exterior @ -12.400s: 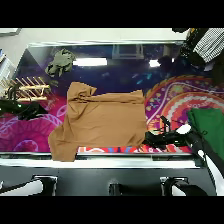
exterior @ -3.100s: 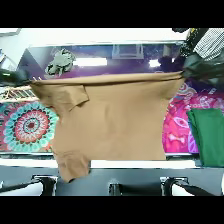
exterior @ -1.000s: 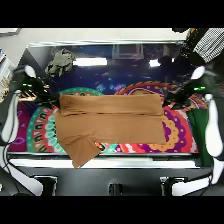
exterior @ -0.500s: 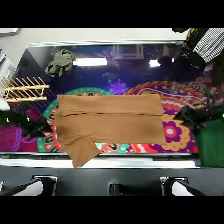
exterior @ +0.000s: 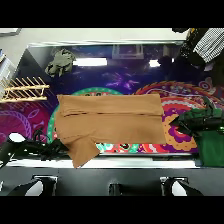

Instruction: Fold the clothes and pants, and hang the long-sleeved shirts on hangers.

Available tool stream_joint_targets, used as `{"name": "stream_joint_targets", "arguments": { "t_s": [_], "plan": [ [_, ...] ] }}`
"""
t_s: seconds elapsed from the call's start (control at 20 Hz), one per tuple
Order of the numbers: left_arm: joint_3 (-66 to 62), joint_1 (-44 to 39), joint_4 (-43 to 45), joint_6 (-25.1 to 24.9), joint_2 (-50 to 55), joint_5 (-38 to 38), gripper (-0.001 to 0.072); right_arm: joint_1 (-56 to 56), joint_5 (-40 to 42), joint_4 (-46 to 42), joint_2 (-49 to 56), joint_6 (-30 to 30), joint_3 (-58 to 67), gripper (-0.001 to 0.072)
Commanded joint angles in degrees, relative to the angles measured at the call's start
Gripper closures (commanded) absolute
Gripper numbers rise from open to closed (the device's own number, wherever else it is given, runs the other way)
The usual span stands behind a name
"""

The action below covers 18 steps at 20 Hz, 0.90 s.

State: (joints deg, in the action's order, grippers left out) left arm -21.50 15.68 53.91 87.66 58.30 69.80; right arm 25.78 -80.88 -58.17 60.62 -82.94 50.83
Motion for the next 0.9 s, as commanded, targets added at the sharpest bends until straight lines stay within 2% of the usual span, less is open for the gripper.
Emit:
{"name": "stream_joint_targets", "arguments": {
  "t_s": [0.0,0.2,0.35,0.55,0.65,0.75,0.85],
  "plan": [
    [2.23,-2.36,-3.26,-0.92,-0.42,-6.01,0.0247,0.02,-0.2,2.36,-1.31,-0.22,-0.31,0.0235],
    [2.23,-6.99,-6.4,-0.66,0.24,-9.57,0.0268,0.02,-0.26,2.67,-2.43,-0.28,-0.33,0.0236],
    [2.23,-7.8,-6.38,-0.7,0.37,-9.2,0.0689,0.02,-1.31,5.57,-2.73,-0.96,-0.31,0.0236],
    [2.19,-7.78,-6.36,-0.72,0.37,-8.2,0.0687,0.02,-3.19,10.51,-2.75,-2.21,-0.31,0.0241],
    [2.19,-7.78,-6.08,-0.72,0.37,-7.45,0.0687,0.15,-2.45,5.79,-2.64,-0.9,-0.07,0.024],
    [2.19,-7.78,-6.08,-0.72,0.37,-7.3,0.0687,0.15,-0.44,-3.74,-1.81,-0.83,0.66,0.0234],
    [2.19,-7.78,-6.08,-0.72,0.37,-7.21,0.0687,0.13,1.31,-6.78,1.03,-0.11,0.61,0.0226]
  ]
}}
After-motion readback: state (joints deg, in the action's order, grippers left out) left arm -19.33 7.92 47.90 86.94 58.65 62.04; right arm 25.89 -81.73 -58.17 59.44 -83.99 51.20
